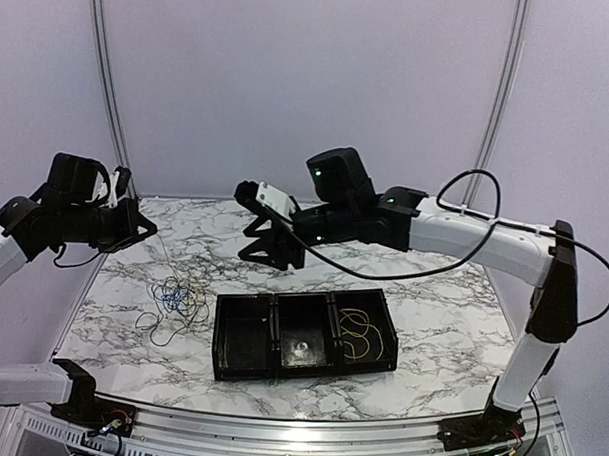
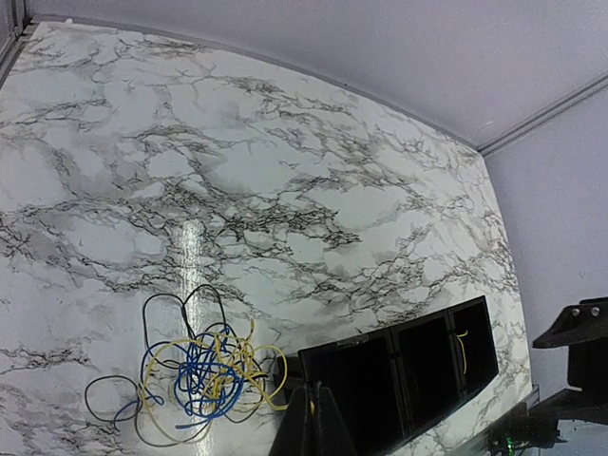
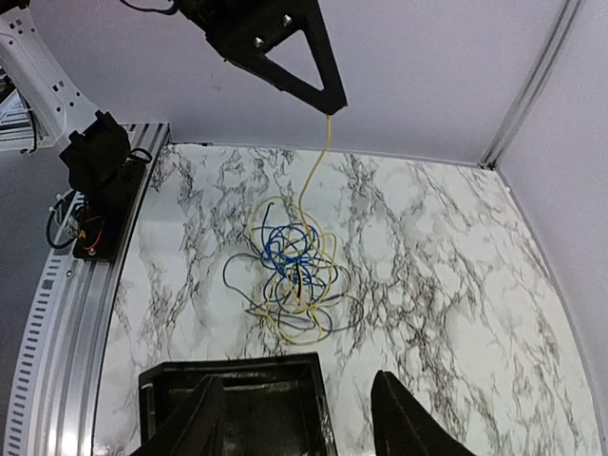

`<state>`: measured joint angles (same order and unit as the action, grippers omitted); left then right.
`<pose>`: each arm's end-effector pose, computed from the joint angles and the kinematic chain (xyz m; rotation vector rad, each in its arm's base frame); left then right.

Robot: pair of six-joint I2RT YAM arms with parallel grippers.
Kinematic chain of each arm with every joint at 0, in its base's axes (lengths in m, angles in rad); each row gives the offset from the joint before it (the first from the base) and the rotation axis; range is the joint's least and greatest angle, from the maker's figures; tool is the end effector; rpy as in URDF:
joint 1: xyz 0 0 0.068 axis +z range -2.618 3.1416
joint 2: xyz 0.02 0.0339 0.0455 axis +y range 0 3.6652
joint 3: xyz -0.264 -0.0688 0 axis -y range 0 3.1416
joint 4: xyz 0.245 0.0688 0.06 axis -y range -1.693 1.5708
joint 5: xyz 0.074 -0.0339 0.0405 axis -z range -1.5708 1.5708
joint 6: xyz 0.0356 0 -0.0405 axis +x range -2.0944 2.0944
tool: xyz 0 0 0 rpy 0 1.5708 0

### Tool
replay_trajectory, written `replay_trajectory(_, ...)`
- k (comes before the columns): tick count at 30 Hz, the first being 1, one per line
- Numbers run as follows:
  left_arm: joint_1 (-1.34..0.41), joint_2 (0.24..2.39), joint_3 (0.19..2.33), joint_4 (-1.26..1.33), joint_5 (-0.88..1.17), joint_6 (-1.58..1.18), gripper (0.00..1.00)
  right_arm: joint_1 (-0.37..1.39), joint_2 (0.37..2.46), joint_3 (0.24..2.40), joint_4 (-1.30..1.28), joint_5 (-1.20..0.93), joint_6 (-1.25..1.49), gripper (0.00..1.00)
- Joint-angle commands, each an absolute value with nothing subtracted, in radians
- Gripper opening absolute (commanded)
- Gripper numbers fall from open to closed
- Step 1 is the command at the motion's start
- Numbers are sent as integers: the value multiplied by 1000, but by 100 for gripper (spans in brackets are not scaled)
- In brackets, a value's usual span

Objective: Untangle the cables

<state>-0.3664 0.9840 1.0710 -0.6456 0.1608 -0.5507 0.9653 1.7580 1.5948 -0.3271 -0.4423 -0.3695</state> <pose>0.1896 -0.0788 0.3566 -0.1048 2.2029 -0.6997 0.2233 0.3493 0.3423 -1.5170 1.4691 0.8182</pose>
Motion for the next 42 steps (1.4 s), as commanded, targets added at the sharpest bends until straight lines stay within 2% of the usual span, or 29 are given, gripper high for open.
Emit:
replay_trajectory(1, -364, 913, 1110, -674, 209, -497, 0, 1017, 1932, 1787, -235, -484, -223, 55)
replay_trajectory(5, -364, 864, 1116, -674, 213, -520, 0, 1049, 2090, 1949, -225, -508, -170, 60)
replay_trajectory(11, -365, 820, 1130, -675, 234, -550, 0, 1081, 2233, 2080, -150, -516, -93, 65)
replay_trajectory(16, -364, 812, 1139, -675, 245, -562, 0, 1122, 2319, 2174, -92, -478, -74, 62)
replay_trajectory(19, -364, 806, 1143, -675, 247, -566, 0, 1133, 2351, 2208, -51, -417, -26, 51)
replay_trajectory(22, -364, 801, 1146, -677, 241, -568, 0, 1134, 2369, 2233, -33, -354, -9, 23)
replay_trajectory(24, -364, 799, 1141, -677, 230, -569, 0, 1133, 2370, 2239, -27, -305, -13, 0)
replay_trajectory(25, -364, 799, 1138, -677, 221, -567, 0, 1133, 2371, 2240, -27, -287, -14, 0)
replay_trajectory(27, -364, 786, 1102, -676, 171, -568, 30, 1134, 2368, 2250, -22, -276, -15, 0)
replay_trajectory(29, -364, 743, 1040, -667, 105, -573, 51, 1133, 2358, 2258, -12, -284, -13, 0)
replay_trajectory(30, -365, 714, 1011, -663, 71, -569, 57, 1133, 2351, 2262, -10, -287, -10, 0)
replay_trajectory(34, -365, 567, 884, -622, 6, -559, 67, 1133, 2320, 2275, 41, -276, -38, 0)
replay_trajectory(42, -367, 521, 639, -413, 88, -656, 70, 1137, 2303, 2360, 109, -247, -61, 0)
